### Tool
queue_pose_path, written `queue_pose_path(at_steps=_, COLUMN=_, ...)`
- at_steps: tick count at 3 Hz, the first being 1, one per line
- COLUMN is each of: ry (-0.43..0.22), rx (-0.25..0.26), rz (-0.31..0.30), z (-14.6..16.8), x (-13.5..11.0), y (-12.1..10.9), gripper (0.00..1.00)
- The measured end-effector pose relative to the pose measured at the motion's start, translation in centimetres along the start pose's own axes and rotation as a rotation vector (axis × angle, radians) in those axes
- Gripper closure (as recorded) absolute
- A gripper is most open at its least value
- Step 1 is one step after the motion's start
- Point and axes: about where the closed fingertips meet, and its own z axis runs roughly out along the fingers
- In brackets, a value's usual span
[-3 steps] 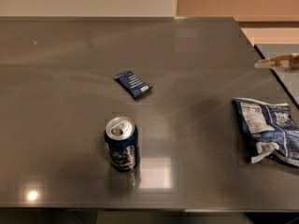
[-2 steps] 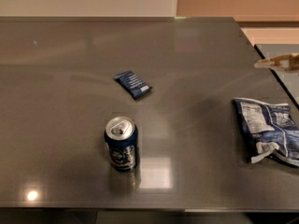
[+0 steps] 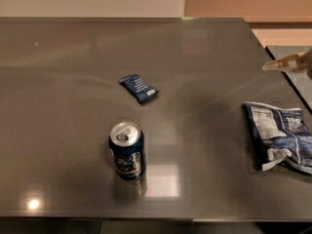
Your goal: Move blue chip bag near pepsi can
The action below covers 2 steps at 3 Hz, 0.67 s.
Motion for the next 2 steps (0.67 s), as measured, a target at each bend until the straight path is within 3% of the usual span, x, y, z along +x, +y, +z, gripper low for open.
queue_pose_path(at_steps=2, ry=0.025, rx=-0.051, rz=-0.057, z=1.3, x=2.7, y=2.8, gripper=0.0)
